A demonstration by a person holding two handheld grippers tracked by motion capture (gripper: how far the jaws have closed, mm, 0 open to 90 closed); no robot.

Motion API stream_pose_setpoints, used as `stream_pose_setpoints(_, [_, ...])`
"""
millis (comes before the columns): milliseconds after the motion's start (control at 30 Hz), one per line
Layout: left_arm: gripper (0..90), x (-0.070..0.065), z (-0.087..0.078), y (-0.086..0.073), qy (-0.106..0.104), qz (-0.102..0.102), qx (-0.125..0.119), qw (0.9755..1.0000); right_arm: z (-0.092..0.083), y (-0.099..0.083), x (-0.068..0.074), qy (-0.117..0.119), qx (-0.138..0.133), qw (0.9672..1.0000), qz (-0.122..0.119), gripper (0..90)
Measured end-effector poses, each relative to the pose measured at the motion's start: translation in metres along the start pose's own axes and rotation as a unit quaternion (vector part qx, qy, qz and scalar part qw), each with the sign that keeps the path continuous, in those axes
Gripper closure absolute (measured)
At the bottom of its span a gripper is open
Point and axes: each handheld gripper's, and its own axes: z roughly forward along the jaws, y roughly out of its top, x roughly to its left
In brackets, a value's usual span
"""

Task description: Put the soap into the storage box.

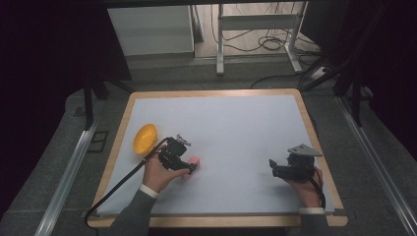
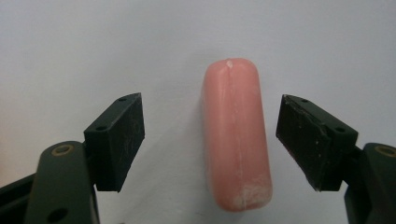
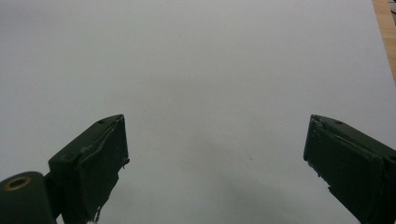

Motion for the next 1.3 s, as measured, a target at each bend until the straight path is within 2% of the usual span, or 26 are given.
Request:
stream_pose_setpoints(300, [28.4,-0.004,0.014,-0.001,-0.006,0.001,0.018,0.9998,0.0,-0.001,-0.002,-0.003,0.001,1.0,0.003,6.1])
stream_pose_setpoints(433, [31.8,-0.005,0.019,-0.002,-0.001,0.004,0.024,0.9997,0.0,-0.001,-0.002,-0.003,0.004,1.0,0.003,6.1])
stream_pose_setpoints(600, [35.4,-0.007,0.026,-0.003,-0.004,-0.005,0.035,0.9994,0.0,-0.001,-0.002,-0.005,0.002,1.0,0.003,6.1])
stream_pose_setpoints(800, [45.7,-0.007,0.032,-0.006,-0.013,-0.01,0.042,0.999,0.0,-0.002,-0.003,-0.006,0.007,0.9999,0.006,6.2])
stream_pose_setpoints(900, [52.6,-0.006,0.033,-0.009,-0.02,-0.012,0.038,0.999,0.0,-0.001,-0.002,-0.006,0.007,1.0,0.003,6.2])
stream_pose_setpoints(1000, [57.4,-0.006,0.033,-0.01,-0.019,-0.016,0.033,0.9991,0.0,-0.001,-0.002,-0.006,0.005,1.0,0.003,6.2])
stream_pose_setpoints(1133, [59.3,-0.007,0.032,-0.011,-0.011,-0.017,0.031,0.9993,-0.001,-0.001,-0.002,-0.007,0.004,1.0,0.002,6.2])
stream_pose_setpoints(1300, [59.5,-0.007,0.032,-0.011,-0.013,-0.012,0.031,0.9994,-0.002,-0.001,-0.004,-0.008,0.001,1.0,0.005,6.2])
